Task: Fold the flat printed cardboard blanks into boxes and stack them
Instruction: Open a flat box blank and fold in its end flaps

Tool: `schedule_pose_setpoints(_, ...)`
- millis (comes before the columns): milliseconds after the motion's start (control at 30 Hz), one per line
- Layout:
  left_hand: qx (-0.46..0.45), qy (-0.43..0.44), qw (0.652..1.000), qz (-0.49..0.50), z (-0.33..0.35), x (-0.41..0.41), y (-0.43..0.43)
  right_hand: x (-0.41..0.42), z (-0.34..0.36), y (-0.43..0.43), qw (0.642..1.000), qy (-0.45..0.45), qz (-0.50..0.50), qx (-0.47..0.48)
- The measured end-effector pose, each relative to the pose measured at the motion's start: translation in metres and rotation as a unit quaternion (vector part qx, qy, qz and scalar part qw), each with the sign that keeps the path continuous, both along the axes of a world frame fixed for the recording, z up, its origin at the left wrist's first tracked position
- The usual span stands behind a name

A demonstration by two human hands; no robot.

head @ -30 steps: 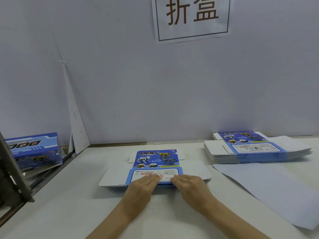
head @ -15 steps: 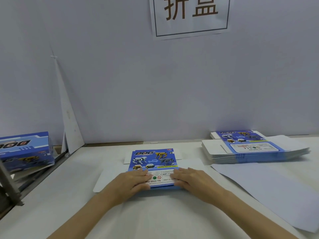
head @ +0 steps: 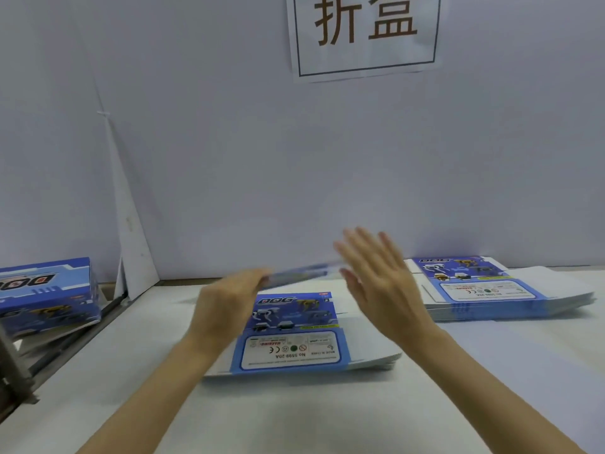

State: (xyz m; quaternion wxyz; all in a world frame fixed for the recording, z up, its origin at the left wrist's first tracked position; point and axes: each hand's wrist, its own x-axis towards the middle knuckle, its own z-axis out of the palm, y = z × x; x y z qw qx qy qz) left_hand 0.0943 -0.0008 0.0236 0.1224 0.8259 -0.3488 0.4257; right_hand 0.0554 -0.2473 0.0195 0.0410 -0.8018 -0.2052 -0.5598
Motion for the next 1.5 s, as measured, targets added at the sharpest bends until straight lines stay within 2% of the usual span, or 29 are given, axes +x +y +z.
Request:
schedule_pose_setpoints(67, -0.069, -0.037, 0.997, 0.01, 0.024, -0.003, -0.005, -0.006, 0.019, 0.001, 0.988, -0.011, 0.005, 0.155)
schedule_pose_setpoints(133, -0.185, -0.016, 0.983, -0.01, 0.04, -0.009, -0.011, -0.015, 0.033, 0.003, 0.951, 0.03, 0.027, 0.308)
schedule_pose_setpoints(233, -0.39, 0.1, 0.911, -0.091, 0.048, -0.016, -0.022, -0.024, 0.041, 0.005, 0.868, 0.202, 0.091, 0.444)
schedule_pose_setpoints(267, -0.434, 0.152, 0.879, -0.126, 0.048, -0.017, -0.026, -0.027, 0.042, 0.006, 0.838, 0.249, 0.136, 0.467)
schedule_pose_setpoints(333, -0.481, 0.233, 0.828, -0.168, 0.043, -0.019, -0.035, -0.031, 0.043, 0.008, 0.788, 0.279, 0.24, 0.493)
schedule_pose_setpoints(367, -0.483, 0.253, 0.821, -0.171, 0.038, -0.021, -0.041, -0.031, 0.042, 0.009, 0.777, 0.269, 0.266, 0.503)
schedule_pose_setpoints(467, -0.482, 0.283, 0.812, -0.171, 0.03, -0.026, -0.055, -0.032, 0.041, 0.011, 0.781, 0.226, 0.288, 0.505)
schedule_pose_setpoints(600, -0.504, 0.308, 0.788, -0.17, 0.023, -0.026, -0.068, -0.031, 0.036, 0.016, 0.793, 0.259, 0.227, 0.503)
schedule_pose_setpoints(700, -0.479, 0.324, 0.799, -0.164, 0.014, -0.031, -0.085, -0.033, 0.03, 0.03, 0.732, 0.326, 0.313, 0.51)
schedule_pose_setpoints(733, -0.463, 0.337, 0.802, -0.172, 0.011, -0.032, -0.089, -0.034, 0.029, 0.036, 0.725, 0.35, 0.335, 0.489)
schedule_pose_setpoints(800, -0.438, 0.374, 0.791, -0.206, 0.01, -0.032, -0.091, -0.036, 0.03, 0.043, 0.746, 0.363, 0.352, 0.433)
schedule_pose_setpoints(900, -0.426, 0.396, 0.775, -0.245, 0.02, -0.03, -0.072, -0.037, 0.038, 0.03, 0.759, 0.312, 0.357, 0.446)
schedule_pose_setpoints(933, -0.45, 0.398, 0.76, -0.247, 0.024, -0.029, -0.062, -0.038, 0.041, 0.021, 0.747, 0.31, 0.366, 0.46)
schedule_pose_setpoints(1033, -0.504, 0.443, 0.702, -0.238, 0.033, -0.027, -0.041, -0.04, 0.044, -0.002, 0.673, 0.37, 0.409, 0.493)
schedule_pose_setpoints(1067, -0.504, 0.458, 0.696, -0.23, 0.033, -0.026, -0.036, -0.04, 0.042, -0.005, 0.662, 0.393, 0.408, 0.49)
schedule_pose_setpoints(1167, -0.515, 0.442, 0.705, -0.207, 0.03, -0.025, -0.029, -0.039, 0.037, -0.007, 0.656, 0.43, 0.376, 0.493)
schedule_pose_setpoints(1267, -0.527, 0.413, 0.712, -0.214, 0.028, -0.024, -0.029, -0.038, 0.037, -0.008, 0.643, 0.416, 0.385, 0.515)
schedule_pose_setpoints(1400, -0.505, 0.435, 0.706, -0.237, 0.031, -0.028, -0.031, -0.04, 0.039, -0.01, 0.643, 0.414, 0.379, 0.521)
schedule_pose_setpoints(1500, -0.513, 0.414, 0.713, -0.236, 0.032, -0.032, -0.035, -0.038, 0.036, -0.01, 0.625, 0.401, 0.379, 0.553)
